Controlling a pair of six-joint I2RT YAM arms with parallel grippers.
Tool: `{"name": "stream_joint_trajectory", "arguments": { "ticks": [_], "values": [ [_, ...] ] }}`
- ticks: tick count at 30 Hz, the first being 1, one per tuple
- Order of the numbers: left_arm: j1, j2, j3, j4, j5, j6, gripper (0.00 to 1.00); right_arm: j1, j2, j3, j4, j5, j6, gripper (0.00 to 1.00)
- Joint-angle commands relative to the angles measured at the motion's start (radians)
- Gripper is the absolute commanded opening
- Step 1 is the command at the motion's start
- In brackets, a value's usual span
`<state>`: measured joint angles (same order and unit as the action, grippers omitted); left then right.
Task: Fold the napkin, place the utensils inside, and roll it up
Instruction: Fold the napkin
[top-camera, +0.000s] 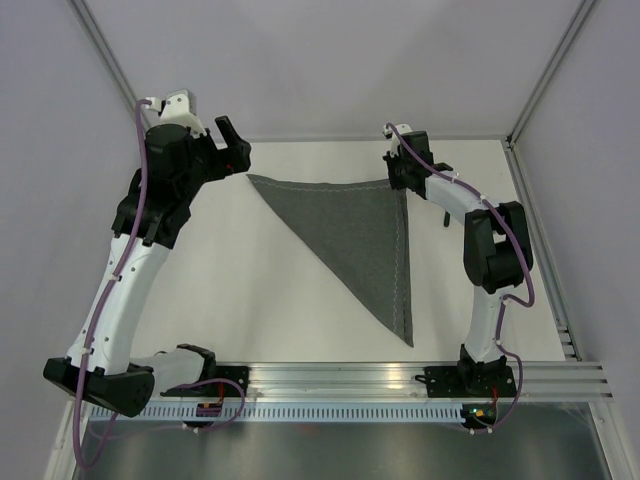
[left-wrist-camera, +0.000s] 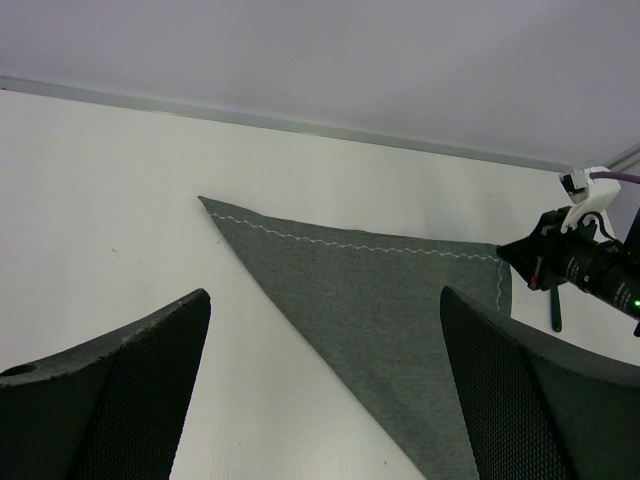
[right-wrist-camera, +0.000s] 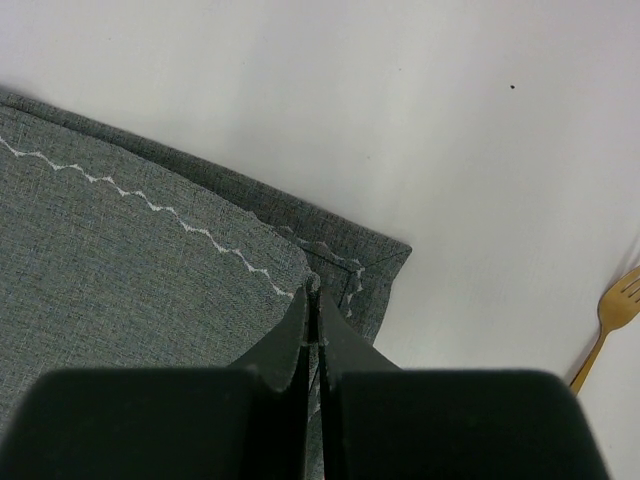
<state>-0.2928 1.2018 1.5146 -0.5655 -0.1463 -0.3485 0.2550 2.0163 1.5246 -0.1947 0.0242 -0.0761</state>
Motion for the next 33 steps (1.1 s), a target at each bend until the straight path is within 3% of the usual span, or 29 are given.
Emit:
{"name": "stream_joint_trajectory", "arguments": {
  "ticks": [1,33],
  "values": [
    [0.003,0.004,-0.002,0.039,0.013,-0.017,1.0,-0.007,0.015,0.046,0.015,0.025,-0.011,0.01],
    [0.004,0.008,-0.01,0.039,0.01,-0.012,1.0,-0.03,0.065,0.114,-0.011,0.062,-0.031,0.0]
  ]
}}
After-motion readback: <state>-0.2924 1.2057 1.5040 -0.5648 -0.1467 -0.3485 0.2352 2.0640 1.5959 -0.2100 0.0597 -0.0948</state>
